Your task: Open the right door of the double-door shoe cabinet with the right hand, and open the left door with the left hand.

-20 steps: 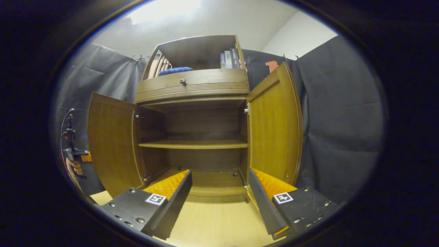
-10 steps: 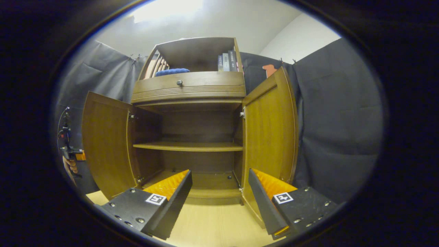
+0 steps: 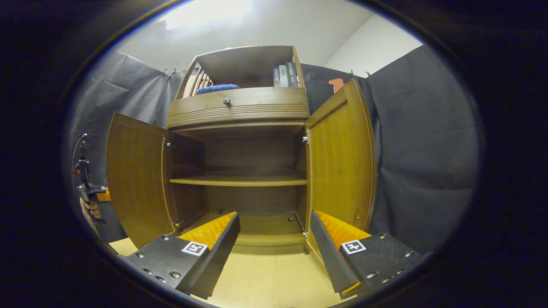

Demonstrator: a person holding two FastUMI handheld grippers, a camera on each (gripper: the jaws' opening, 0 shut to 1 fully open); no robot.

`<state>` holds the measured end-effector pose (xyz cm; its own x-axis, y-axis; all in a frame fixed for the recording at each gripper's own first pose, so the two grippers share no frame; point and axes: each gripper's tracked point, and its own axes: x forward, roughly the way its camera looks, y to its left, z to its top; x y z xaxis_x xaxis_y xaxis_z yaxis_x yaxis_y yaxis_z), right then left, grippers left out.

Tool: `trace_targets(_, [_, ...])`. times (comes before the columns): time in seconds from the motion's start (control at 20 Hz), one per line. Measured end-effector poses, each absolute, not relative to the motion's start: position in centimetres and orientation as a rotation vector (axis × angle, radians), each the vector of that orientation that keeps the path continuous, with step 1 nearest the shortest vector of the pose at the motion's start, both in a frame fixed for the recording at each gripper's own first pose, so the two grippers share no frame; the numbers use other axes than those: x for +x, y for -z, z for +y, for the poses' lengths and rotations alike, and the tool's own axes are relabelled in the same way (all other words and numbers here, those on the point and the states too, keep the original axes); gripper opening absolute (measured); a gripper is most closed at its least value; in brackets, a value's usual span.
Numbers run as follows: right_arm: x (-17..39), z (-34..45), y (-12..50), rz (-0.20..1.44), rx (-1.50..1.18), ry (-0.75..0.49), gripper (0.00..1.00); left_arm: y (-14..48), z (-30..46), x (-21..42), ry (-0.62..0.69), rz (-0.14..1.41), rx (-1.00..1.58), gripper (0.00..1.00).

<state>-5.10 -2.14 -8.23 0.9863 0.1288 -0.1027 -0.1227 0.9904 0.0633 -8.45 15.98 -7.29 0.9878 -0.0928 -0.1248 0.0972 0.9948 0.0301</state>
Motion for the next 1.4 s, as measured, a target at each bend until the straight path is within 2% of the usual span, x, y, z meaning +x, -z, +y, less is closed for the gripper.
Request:
trace_targets(0.1, [-5.2, -2.2, 8.5, 0.108, 0.058, -0.123, 0.98, 7.3, 15.3, -9.2, 0.130, 0.114, 0.047, 0.22])
trace_targets(0.25, [-5.1, -2.1, 8.5, 0.107, 0.069, -0.123, 0.98, 7.3, 16.4, -10.1, 0.096, 0.121, 0.056, 0.29])
trace_targets(0.4, [-5.1, -1.6, 8.5, 0.110, 0.065, -0.132, 0.98, 7.0, 17.2, -10.7, 0.061, 0.125, 0.045, 0.27])
trace_targets(0.65, [-5.5, -1.3, 8.1, 0.103, 0.059, -0.140, 0.98, 6.2, 17.2, -11.7, 0.040, 0.106, 0.046, 0.37])
trace_targets(0.75, [-5.7, -0.9, 8.6, 0.092, 0.066, -0.136, 0.98, 5.8, 17.2, -12.1, 0.021, 0.095, 0.048, 0.44])
trace_targets(0.8, [-5.8, -1.1, 8.4, 0.089, 0.070, -0.133, 0.98, 5.5, 17.3, -12.3, 0.011, 0.090, 0.048, 0.40])
trace_targets(0.85, [-5.9, -1.2, 8.2, 0.088, 0.071, -0.132, 0.98, 5.3, 17.3, -12.4, -0.002, 0.088, 0.049, 0.48])
trace_targets(1.0, [-6.3, -2.1, 7.7, 0.073, 0.084, -0.123, 0.98, 4.9, 17.4, -12.7, -0.041, 0.097, 0.039, 0.53])
trace_targets(1.1, [-6.5, -2.0, 7.2, 0.068, 0.095, -0.136, 0.98, 4.5, 17.6, -13.3, -0.067, 0.095, 0.050, 0.52])
trace_targets(1.4, [-7.4, -2.0, 5.4, 0.053, 0.073, -0.168, 0.98, 1.8, 16.9, -15.4, -0.179, 0.049, 0.041, 0.69])
